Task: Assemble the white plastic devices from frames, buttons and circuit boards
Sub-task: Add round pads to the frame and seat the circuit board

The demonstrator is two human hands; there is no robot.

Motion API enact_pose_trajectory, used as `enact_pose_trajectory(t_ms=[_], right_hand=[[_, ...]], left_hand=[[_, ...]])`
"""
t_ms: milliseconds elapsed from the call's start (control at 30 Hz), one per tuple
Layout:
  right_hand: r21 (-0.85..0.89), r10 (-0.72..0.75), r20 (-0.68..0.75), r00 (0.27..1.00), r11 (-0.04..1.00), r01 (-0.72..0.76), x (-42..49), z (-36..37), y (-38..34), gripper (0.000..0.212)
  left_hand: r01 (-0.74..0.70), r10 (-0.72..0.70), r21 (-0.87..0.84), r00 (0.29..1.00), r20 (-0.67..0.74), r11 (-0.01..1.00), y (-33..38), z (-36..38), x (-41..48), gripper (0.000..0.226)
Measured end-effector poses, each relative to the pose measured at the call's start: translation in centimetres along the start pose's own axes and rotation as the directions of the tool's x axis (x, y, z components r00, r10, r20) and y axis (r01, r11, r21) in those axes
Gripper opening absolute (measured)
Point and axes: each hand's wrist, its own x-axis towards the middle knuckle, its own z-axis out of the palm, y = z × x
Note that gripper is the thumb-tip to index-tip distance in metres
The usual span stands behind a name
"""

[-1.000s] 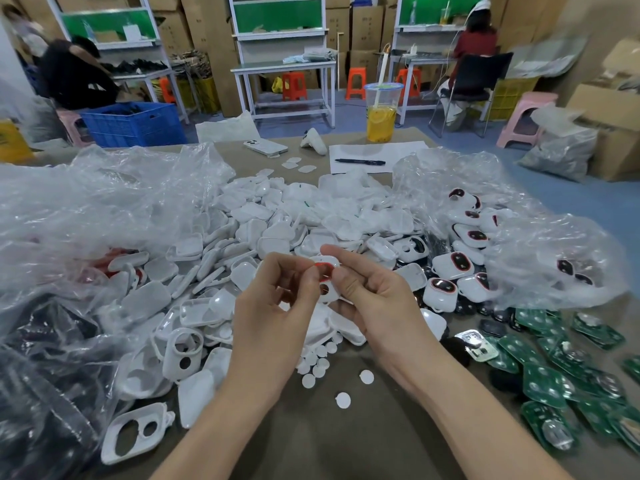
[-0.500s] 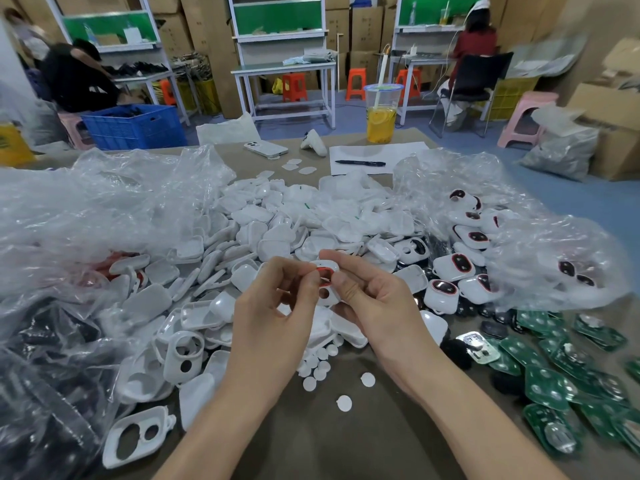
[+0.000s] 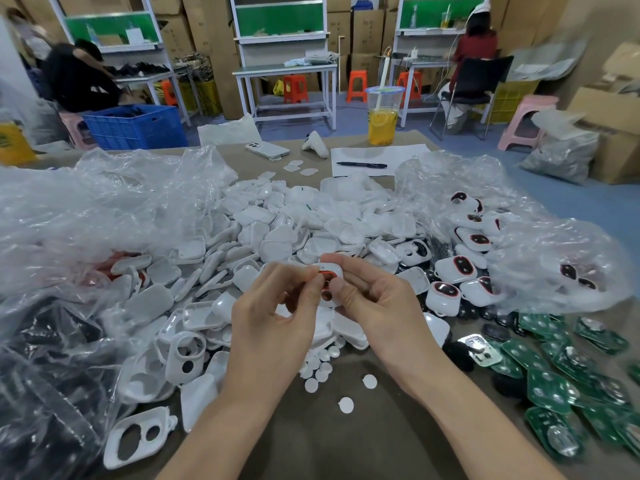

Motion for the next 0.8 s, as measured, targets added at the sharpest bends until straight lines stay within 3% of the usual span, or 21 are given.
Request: enact_pose_trajectory(t_ms=[67, 200, 267, 467, 800], right_hand=[[0.016, -0.002, -0.002, 1.0, 1.0, 0.002, 0.0, -0.1, 0.0, 0.027], [0.041, 0.02, -0.016, 1.0, 0.999, -0.019, 0.0, -0.3, -0.1, 0.028], [0.058, 0.032, -0.013, 0.999, 0.998, -0.031, 0.0, -0.3, -0.1, 0.03], [0.09, 0.057, 0.009, 0.998, 0.994, -0.058, 0.0, -0.3, -0.2, 0.026], [0.095, 0.055, 0.037, 0.998, 0.994, -0.059, 0.0, -0.3, -0.3, 0.026]], left_hand=[[0.034, -0.034, -0.042, 0.999, 0.009, 0.999, 0.1, 0.0, 0.1, 0.018], [0.232, -0.21, -0.288, 0.972, 0.108, 0.929, 0.2, -0.1, 0.6, 0.004], [0.292, -0.249, -0.346, 0.955, 0.164, 0.892, 0.0, -0.3, 0.9, 0.015], [0.276, -0.183, -0.362, 0.945, 0.27, 0.89, -0.2, -0.9, 1.1, 0.02], [0.326, -0.219, -0.379, 0.928, 0.3, 0.866, -0.7, -0.8, 1.1, 0.019]])
